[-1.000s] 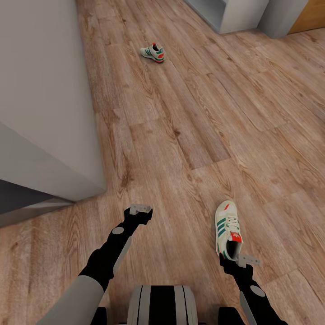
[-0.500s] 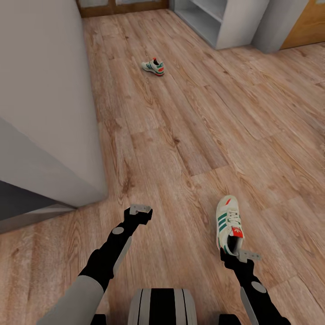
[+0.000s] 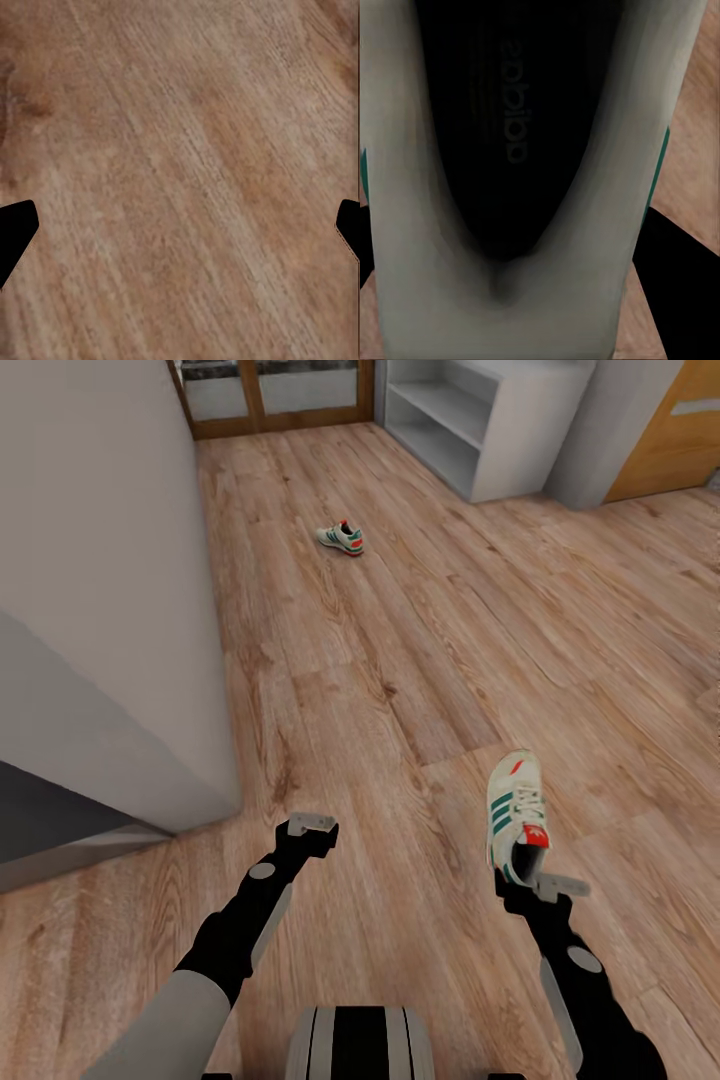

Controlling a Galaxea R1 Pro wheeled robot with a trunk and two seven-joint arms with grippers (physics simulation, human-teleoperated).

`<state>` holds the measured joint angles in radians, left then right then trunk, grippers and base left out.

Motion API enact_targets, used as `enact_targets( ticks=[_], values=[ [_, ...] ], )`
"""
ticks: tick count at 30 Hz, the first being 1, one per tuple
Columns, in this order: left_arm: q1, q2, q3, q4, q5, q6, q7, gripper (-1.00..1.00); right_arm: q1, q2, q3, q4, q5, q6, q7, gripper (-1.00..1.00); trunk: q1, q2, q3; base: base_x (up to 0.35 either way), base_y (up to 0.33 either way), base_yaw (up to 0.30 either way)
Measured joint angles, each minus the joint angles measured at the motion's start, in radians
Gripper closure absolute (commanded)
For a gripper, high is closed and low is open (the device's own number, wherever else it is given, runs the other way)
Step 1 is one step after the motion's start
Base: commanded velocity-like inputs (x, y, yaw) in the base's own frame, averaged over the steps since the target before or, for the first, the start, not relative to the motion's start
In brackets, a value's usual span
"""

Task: Pick up the two gym shoes and the two sandals from the corridor floor and place them onto the hallstand (shoe rack) in the corridor, making sure they are on the rack and not on the floor. Arrange them so the two gym shoes are next to each other and the two sandals are next to each other.

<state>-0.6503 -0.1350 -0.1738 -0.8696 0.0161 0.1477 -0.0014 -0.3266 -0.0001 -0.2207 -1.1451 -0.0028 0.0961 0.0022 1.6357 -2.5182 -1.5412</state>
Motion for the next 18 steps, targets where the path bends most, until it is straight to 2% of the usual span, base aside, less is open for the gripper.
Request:
enact_targets(
  ticks=[3, 9, 18],
  values=[
    [0.0, 0.0, -0.001, 0.0, 0.003, 0.001, 0.0, -1.0, 0.0, 0.0, -0.001, -0.011, 0.0, 0.1, 0.001, 1.0, -0.001, 0.001, 0.012, 0.0, 0.0, 0.0],
    [0.0, 0.001, 0.0, 0.001, 0.004, 0.02, 0.0, -1.0, 0.0, 0.0, -0.001, -0.012, 0.0, 0.127, 0.001, 1.0, -0.004, 0.002, 0.035, 0.0, 0.0, 0.0],
    [0.0, 0.001, 0.001, 0.001, 0.005, 0.026, 0.0, -1.0, 0.0, -0.003, -0.004, -0.01, -0.001, 0.128, 0.003, 1.0, -0.008, 0.004, 0.07, 0.0, 0.0, 0.0]
  ],
)
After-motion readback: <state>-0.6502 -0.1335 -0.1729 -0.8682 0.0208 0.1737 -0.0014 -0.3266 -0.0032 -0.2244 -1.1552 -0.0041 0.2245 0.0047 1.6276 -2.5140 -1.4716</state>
